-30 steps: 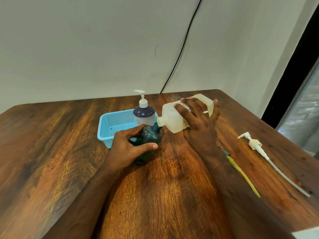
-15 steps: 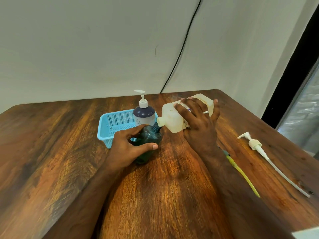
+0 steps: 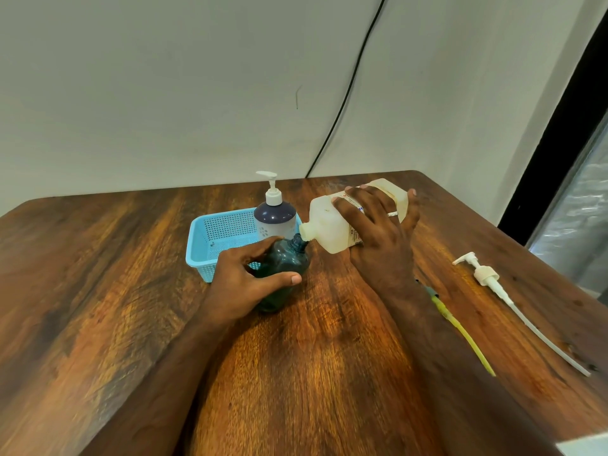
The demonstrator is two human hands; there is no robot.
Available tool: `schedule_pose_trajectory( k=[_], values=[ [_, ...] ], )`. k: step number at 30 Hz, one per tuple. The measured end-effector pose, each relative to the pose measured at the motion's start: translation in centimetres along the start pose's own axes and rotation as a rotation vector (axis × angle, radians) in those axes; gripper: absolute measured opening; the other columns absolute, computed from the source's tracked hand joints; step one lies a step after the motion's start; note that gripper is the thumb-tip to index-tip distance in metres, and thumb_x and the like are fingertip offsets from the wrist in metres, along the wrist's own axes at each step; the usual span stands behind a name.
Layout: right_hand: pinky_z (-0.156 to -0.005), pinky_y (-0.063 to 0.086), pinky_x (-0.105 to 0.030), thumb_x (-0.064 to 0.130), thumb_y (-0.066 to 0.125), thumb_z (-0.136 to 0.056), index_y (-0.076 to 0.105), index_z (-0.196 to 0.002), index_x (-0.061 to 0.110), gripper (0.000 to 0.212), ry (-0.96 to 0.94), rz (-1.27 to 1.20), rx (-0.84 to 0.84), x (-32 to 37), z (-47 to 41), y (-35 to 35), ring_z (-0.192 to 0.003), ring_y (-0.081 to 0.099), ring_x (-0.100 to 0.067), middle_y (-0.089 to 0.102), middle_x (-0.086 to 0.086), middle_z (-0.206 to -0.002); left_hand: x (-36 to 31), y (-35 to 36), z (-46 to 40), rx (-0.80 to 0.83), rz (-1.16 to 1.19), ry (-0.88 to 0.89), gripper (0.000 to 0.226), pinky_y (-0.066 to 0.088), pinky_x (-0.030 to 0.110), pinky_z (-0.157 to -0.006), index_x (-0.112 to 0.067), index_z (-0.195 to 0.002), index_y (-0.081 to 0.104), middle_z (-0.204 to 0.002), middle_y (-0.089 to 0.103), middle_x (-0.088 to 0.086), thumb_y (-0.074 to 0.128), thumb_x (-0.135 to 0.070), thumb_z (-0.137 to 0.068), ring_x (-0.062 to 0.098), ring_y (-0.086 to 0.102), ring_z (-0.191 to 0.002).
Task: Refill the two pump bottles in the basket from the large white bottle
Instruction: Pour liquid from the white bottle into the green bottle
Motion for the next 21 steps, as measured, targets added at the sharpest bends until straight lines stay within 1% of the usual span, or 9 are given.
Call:
schedule_pose_trajectory(
  k=[3, 6, 10, 13, 18, 21],
  values=[
    [-0.117, -0.004, -0.062, 0.029, 0.084, -0.075, 0.043, -0.14, 0.033, 0.076, -0.002, 0.008, 0.006, -0.02, -0.03, 0.02, -0.141, 0.039, -0.031, 0.051, -0.007, -0.147, 0.1, -0.01, -0.05, -0.001, 0.002, -0.002, 0.066, 0.047, 0.018, -0.085, -0.046, -0.119, 0.062, -0.111, 0.063, -0.031, 0.083, -0.055, -0.056, -0.007, 0.057, -0.108],
    [-0.116, -0.002, -0.064, 0.026, 0.083, -0.074, 0.045, -0.139, 0.033, 0.075, 0.001, 0.012, 0.004, 0.02, 0.0, 0.0, -0.14, 0.038, -0.032, 0.05, -0.008, -0.146, 0.18, 0.01, -0.09, 0.001, -0.003, -0.003, 0.072, 0.048, 0.02, -0.088, -0.041, -0.124, 0.063, -0.114, 0.063, -0.029, 0.083, -0.056, -0.056, -0.005, 0.057, -0.11],
    [-0.116, 0.001, -0.065, 0.021, 0.084, -0.072, 0.045, -0.137, 0.033, 0.077, 0.023, 0.01, -0.013, 0.01, 0.08, -0.08, -0.135, 0.043, -0.036, 0.051, -0.012, -0.141, 0.21, 0.0, -0.06, 0.003, -0.012, 0.002, 0.073, 0.049, 0.024, -0.091, -0.039, -0.126, 0.063, -0.114, 0.063, -0.027, 0.082, -0.056, -0.057, -0.003, 0.056, -0.112],
    [-0.116, 0.002, -0.065, 0.02, 0.085, -0.072, 0.045, -0.137, 0.033, 0.077, 0.023, 0.01, -0.02, 0.01, 0.04, -0.14, -0.133, 0.044, -0.037, 0.051, -0.013, -0.139, 0.22, -0.03, -0.06, 0.004, -0.01, 0.007, 0.073, 0.049, 0.025, -0.091, -0.038, -0.127, 0.063, -0.116, 0.064, -0.025, 0.083, -0.055, -0.058, -0.002, 0.057, -0.113],
    [-0.116, 0.0, -0.064, 0.02, 0.086, -0.07, 0.045, -0.136, 0.033, 0.079, 0.023, 0.008, -0.018, 0.09, 0.05, -0.18, -0.134, 0.043, -0.037, 0.051, -0.014, -0.139, 0.14, 0.11, -0.09, 0.002, -0.01, 0.015, 0.076, 0.048, 0.02, -0.088, -0.035, -0.129, 0.064, -0.119, 0.066, -0.02, 0.082, -0.055, -0.058, -0.002, 0.057, -0.112],
    [-0.116, -0.001, -0.064, 0.021, 0.085, -0.071, 0.046, -0.136, 0.032, 0.077, 0.022, 0.005, -0.017, 0.05, 0.07, -0.24, -0.134, 0.042, -0.037, 0.052, -0.014, -0.138, 0.17, 0.07, -0.1, 0.002, -0.013, 0.015, 0.076, 0.047, 0.02, -0.087, -0.034, -0.129, 0.064, -0.119, 0.066, -0.021, 0.082, -0.055, -0.058, -0.003, 0.057, -0.111]
  ],
)
Point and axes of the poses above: each hand's wrist, its own z-axis away from the middle knuckle, its own y-axis out of the palm, x = y × z, the point moved 4 cm from there along -z, towards the middle knuckle
